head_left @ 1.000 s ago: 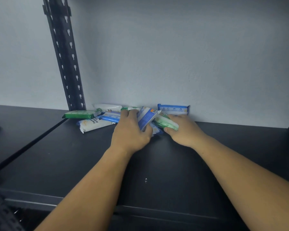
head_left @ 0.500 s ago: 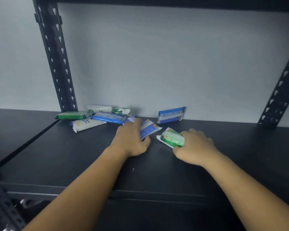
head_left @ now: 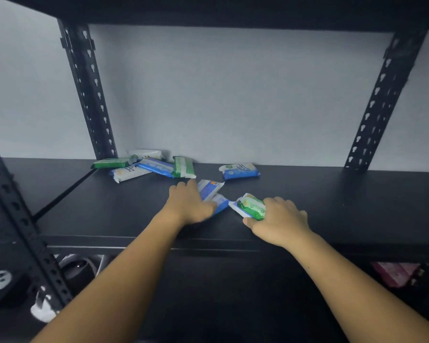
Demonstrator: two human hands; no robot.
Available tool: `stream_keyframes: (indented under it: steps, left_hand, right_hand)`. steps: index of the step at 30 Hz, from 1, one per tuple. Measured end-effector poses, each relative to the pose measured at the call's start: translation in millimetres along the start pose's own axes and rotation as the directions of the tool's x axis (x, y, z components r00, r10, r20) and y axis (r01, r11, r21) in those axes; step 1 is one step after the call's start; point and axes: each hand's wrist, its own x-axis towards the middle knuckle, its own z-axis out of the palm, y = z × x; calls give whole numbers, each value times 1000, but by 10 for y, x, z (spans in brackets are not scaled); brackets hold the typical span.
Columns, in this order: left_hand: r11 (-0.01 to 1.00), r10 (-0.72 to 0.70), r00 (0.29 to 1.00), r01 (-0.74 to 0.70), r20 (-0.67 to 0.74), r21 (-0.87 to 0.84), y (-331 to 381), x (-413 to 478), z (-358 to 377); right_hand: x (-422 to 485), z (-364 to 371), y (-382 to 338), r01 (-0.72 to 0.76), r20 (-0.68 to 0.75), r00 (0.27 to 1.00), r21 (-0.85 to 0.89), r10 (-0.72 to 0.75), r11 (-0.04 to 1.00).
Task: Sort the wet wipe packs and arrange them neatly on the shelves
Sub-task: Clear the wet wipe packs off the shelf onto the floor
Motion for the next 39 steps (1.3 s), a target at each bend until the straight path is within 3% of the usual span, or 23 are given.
stream_keyframes:
  steps: [2, 4, 10, 13, 17, 20, 23, 25, 28, 34, 36, 39]
  left_hand:
    - [988, -101, 994, 95, 44, 126, 61, 1, 7]
    - [980, -149, 987, 139, 62, 144, 143, -45, -46]
    - [997, -75, 986, 74, 149, 9, 324, -506, -276]
    - [987, -23, 994, 39, 103, -158, 287, -995, -261]
    - [902, 72, 995, -35, 69, -430, 141, -1826, 11]
    - [855, 98, 986, -16, 133, -518, -5, -2195, 566]
    - [885, 41, 970, 76, 240, -459, -208, -2330, 1412]
    - [908, -7, 947, 140, 322, -394, -361, -2394, 1981]
    - [924, -70, 916, 209, 395, -321, -565, -2503, 2648]
    - [931, -60, 874, 224, 482, -289, -738, -2606, 3304]
    - [927, -54, 881, 219, 470, -305, -882, -2541, 3383]
    - [920, -117, 917, 246, 382, -306, -1112, -2365, 3445]
  right_hand:
    - [-83, -37, -23, 3, -23, 1000, -12, -4, 1000]
    - [-172, -86, -24, 6, -45, 999, -5, -7, 1000]
    - [-587, -202, 162, -1, -73, 997, 25, 3, 1000]
    - [-1027, -167, 309, -3, -180, 982, 258, 51, 966]
    - [-1729, 182, 548, -3, -309, 926, 570, 217, 822]
    - [-2089, 733, 757, -154, -202, 926, 570, 320, 807]
    - [-2321, 1347, 951, -348, 126, 936, 451, 328, 822]
    - [-2483, 1706, 1056, -433, 360, 879, 332, 312, 838]
    - [-2625, 2182, 1152, -456, 517, 805, 226, 291, 861]
    - [-2616, 2698, 1213, -320, 565, 794, 74, 224, 945]
    - [-2589, 2751, 1308, -301, 519, 827, 87, 215, 950]
    - [-2473, 2730, 1468, -393, 392, 851, 37, 348, 919]
